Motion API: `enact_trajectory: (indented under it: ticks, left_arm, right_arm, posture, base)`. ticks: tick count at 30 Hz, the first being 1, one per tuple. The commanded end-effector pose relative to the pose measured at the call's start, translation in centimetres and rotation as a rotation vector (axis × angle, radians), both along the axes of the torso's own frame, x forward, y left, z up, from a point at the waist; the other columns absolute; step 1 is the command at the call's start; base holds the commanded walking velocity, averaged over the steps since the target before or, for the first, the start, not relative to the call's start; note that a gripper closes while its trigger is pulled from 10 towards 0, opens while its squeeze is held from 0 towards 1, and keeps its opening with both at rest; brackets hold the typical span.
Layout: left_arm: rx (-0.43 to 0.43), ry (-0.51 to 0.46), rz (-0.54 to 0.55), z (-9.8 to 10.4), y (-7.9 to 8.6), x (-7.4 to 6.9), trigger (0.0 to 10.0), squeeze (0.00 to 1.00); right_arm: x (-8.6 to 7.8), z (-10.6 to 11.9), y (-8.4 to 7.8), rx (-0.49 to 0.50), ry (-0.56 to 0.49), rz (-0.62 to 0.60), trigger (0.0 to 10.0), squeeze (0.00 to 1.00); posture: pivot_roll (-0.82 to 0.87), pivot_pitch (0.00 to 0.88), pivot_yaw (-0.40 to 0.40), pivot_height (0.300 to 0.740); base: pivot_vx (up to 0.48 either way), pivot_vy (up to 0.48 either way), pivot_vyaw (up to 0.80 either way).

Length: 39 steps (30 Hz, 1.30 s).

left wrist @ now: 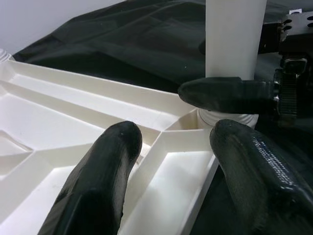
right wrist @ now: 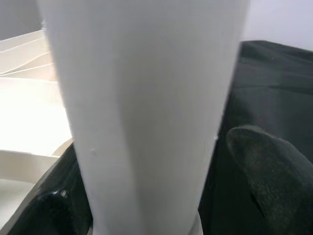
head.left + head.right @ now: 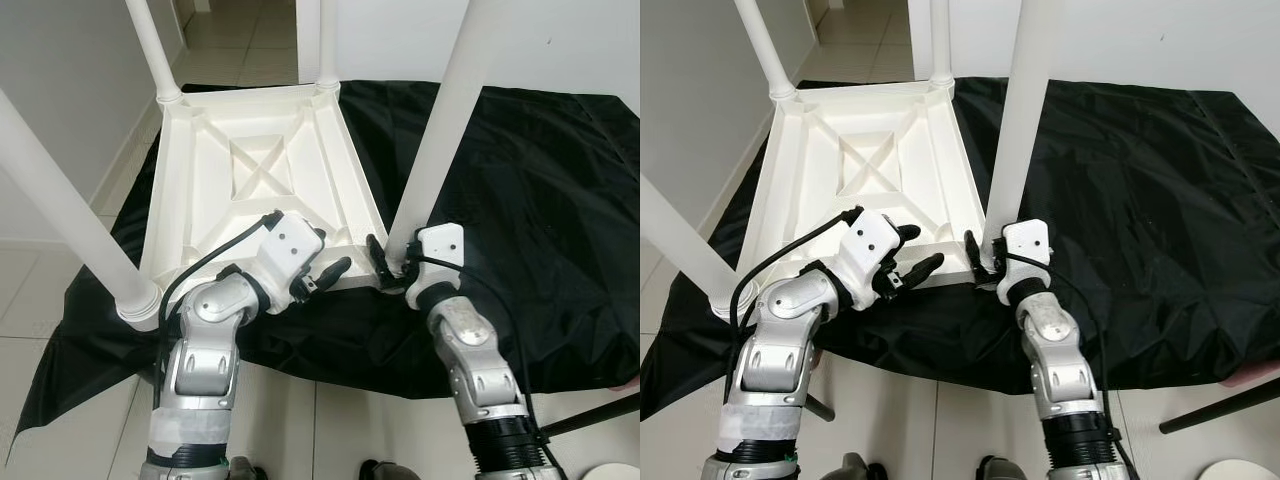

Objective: Building children table

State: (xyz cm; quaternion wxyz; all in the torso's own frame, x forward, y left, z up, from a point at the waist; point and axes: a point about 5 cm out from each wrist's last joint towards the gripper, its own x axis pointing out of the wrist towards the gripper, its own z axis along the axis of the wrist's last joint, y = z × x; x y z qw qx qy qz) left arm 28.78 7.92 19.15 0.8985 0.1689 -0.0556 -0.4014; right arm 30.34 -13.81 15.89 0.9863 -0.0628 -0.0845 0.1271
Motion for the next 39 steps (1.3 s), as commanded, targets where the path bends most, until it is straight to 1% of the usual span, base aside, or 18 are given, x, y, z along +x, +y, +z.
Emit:
enact_trajectory:
  ticks: [1,2,5,7,11,14,15,16,18,20,21,25,26,34,36,37,38,39]
  left_arm:
    - [-0.067,-0.077,0.312,0.2,1.4,1.1,10.0,0.00]
    - [-0.062,-0.078,0.307,0.1,1.4,1.0,10.0,0.00]
    - [-0.057,-0.077,0.302,0.1,1.3,0.9,10.0,0.00]
    - [-0.052,-0.078,0.296,0.0,1.3,0.7,10.0,0.00]
    - [-0.048,-0.075,0.293,-0.2,1.3,0.4,10.0,0.00]
    - [-0.047,-0.075,0.292,-0.2,1.3,0.4,10.0,0.00]
    - [-0.044,-0.077,0.288,-0.2,1.3,0.3,10.0,0.00]
    - [-0.044,-0.077,0.288,-0.2,1.3,0.3,10.0,0.00]
    - [-0.037,-0.079,0.275,-0.2,1.4,0.2,10.0,0.00]
    - [-0.033,-0.079,0.269,-0.3,1.4,0.1,10.0,0.00]
    - [-0.028,-0.075,0.254,-0.4,1.5,-0.1,10.0,0.00]
    - [-0.022,-0.070,0.235,-0.5,1.6,-0.4,10.0,0.00]
    - [-0.015,-0.072,0.230,-0.6,1.7,-0.5,10.0,0.00]
    - [0.000,-0.076,0.222,-0.8,1.9,-1.0,10.0,0.00]
    - [-0.002,-0.071,0.231,-0.8,2.0,-1.1,10.0,0.00]
    - [-0.002,-0.071,0.231,-0.8,2.0,-1.1,10.0,0.00]
    - [-0.004,-0.064,0.236,-0.9,2.0,-1.2,10.0,0.00]
    - [-0.005,-0.062,0.236,-0.9,2.0,-1.2,10.0,0.00]
  right_arm:
    - [0.1,-0.3,0.3,-0.021,0.006,0.027,10.0,0.00]
    - [0.2,-0.2,0.3,-0.057,-0.006,0.054,10.0,0.00]
    - [0.3,-0.1,0.2,-0.083,-0.013,0.081,10.0,0.00]
    - [0.6,0.2,0.1,-0.120,-0.025,0.150,10.0,0.00]
    - [0.9,0.6,-0.1,-0.157,-0.037,0.245,10.0,0.00]
    - [1.0,0.8,-0.2,-0.169,-0.040,0.275,10.0,0.00]
    - [1.1,0.8,-0.4,-0.198,-0.038,0.337,10.0,0.00]
    - [1.1,0.8,-0.4,-0.198,-0.038,0.337,10.0,0.00]
    - [1.3,0.9,-0.8,-0.227,-0.025,0.430,10.0,0.00]
    - [1.3,1.0,-1.0,-0.239,-0.024,0.451,10.0,0.00]
    - [1.4,0.8,-1.2,-0.243,-0.008,0.468,5.2,0.00]
    - [1.6,0.6,-1.5,-0.245,0.011,0.495,5.2,0.00]
    - [1.6,0.2,-1.6,-0.241,0.029,0.510,0.0,0.00]
    - [1.4,-0.7,-2.0,-0.220,0.070,0.551,0.0,0.00]
    - [1.2,-0.9,-2.1,-0.160,0.081,0.537,0.0,0.00]
    - [1.2,-0.9,-2.1,-0.160,0.081,0.537,0.0,0.00]
    - [1.1,-0.8,-2.3,-0.103,0.091,0.502,10.0,0.00]
    - [1.1,-0.8,-2.3,-0.094,0.093,0.495,10.0,0.00]
  posture:
    - [-0.13,0.077,0.081,0.740]
    - [-0.12,0.079,0.086,0.740]
    - [-0.12,0.082,0.088,0.740]
    - [-0.11,0.088,0.082,0.740]
    - [-0.10,0.097,0.080,0.740]
    - [-0.10,0.097,0.080,0.740]
    - [-0.10,0.101,0.080,0.740]
    - [-0.10,0.101,0.080,0.740]
    - [-0.10,0.106,0.076,0.740]
    - [-0.10,0.106,0.076,0.740]
    - [-0.09,0.108,0.068,0.740]
    - [-0.09,0.108,0.068,0.740]
    - [-0.09,0.104,0.060,0.740]
    - [-0.08,0.107,0.063,0.740]
    - [-0.08,0.123,0.061,0.740]
    - [-0.08,0.123,0.061,0.740]
    - [-0.08,0.126,0.060,0.740]
    - [-0.08,0.126,0.060,0.740]
  base:
    - [0.000,0.000,0.00]
    - [0.000,0.000,0.00]
    - [0.000,0.000,0.00]
    - [0.000,0.000,0.00]
    - [0.000,0.000,0.00]
    - [0.000,0.000,0.00]
    - [0.000,0.000,0.00]
    - [0.000,0.000,0.00]
    - [0.000,0.000,0.00]
    - [0.000,0.000,0.00]
    - [0.000,0.000,0.00]
    - [0.000,0.000,0.00]
    - [0.000,0.000,0.00]
    - [0.000,0.000,0.00]
    - [0.000,0.000,0.00]
    - [0.000,0.000,0.00]
    - [0.000,0.000,0.00]
    - [0.000,0.000,0.00]
